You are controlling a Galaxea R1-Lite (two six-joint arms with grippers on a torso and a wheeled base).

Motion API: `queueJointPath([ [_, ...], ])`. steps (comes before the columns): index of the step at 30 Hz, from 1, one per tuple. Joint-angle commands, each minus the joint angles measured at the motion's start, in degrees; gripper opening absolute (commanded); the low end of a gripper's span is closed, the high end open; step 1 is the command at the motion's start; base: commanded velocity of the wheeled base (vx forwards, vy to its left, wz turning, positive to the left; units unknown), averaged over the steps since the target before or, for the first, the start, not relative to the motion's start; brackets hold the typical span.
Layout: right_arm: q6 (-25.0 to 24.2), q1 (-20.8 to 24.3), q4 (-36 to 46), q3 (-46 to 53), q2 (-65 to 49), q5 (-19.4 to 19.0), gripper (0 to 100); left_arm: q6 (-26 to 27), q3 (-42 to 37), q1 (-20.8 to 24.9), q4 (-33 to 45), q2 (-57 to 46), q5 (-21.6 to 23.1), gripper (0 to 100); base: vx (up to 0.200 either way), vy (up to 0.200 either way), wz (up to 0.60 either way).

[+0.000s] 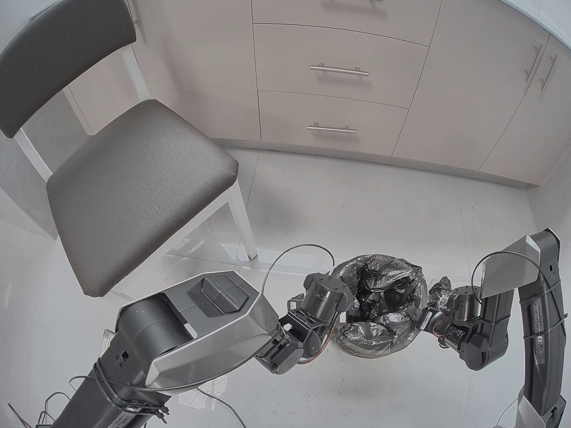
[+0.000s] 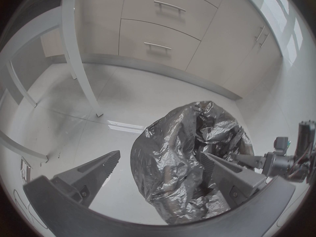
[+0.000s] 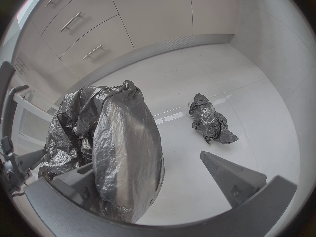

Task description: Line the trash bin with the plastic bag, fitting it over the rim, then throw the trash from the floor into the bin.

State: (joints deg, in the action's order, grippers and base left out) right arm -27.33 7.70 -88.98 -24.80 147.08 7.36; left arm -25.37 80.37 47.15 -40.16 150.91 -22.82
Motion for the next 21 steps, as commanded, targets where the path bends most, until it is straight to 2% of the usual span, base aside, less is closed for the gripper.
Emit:
queueJointPath([
  [1,0.0,0.0,-1.0,0.0,0.0,0.0,100,0.4,1.1,-0.3,0.3,2.5,0.0,100,0.0,0.0,0.0],
  [13,0.0,-0.1,-1.0,0.3,-0.2,0.1,100,-0.4,5.0,-1.5,10.2,2.5,0.0,100,0.0,0.0,0.0],
  [21,-0.1,-0.1,-1.0,0.3,-0.2,0.2,100,-1.6,6.1,-1.6,12.1,2.5,-0.7,100,0.0,0.0,0.0],
])
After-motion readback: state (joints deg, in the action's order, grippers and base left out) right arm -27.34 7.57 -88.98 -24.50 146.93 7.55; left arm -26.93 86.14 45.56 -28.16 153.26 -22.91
